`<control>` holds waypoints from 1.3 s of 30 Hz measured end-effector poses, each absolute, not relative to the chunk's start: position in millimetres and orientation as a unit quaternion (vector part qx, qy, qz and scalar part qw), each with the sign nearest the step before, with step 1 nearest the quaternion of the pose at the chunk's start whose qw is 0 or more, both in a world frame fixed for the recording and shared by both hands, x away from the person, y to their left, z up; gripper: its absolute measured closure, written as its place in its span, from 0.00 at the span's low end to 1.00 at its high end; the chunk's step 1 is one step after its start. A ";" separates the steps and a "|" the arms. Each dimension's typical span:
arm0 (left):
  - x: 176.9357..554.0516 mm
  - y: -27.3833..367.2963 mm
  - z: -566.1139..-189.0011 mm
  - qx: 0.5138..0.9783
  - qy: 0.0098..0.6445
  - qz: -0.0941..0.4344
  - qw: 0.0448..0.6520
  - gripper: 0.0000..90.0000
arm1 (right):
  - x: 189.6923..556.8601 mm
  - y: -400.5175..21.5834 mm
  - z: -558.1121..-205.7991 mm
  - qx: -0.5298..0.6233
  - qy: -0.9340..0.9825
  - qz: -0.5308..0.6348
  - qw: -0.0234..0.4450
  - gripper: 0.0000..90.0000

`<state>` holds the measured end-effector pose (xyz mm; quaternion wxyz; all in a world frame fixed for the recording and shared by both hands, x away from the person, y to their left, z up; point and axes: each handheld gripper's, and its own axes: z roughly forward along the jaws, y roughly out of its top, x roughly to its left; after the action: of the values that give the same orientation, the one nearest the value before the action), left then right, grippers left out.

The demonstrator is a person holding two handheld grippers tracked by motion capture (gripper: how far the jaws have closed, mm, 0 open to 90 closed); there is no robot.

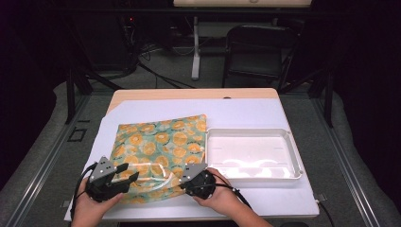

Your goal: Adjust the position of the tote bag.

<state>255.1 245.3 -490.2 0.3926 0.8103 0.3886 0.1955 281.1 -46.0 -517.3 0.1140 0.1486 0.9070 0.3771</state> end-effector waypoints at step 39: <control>245.0 198.9 -499.8 0.856 0.295 0.168 0.389 0.55 | 328.0 -47.2 -505.4 0.246 0.870 0.413 0.112 1.00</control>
<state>245.0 198.9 -499.8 0.3889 0.8564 0.2951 0.1682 328.0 -47.2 -505.4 0.1117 0.2459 0.8698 0.4128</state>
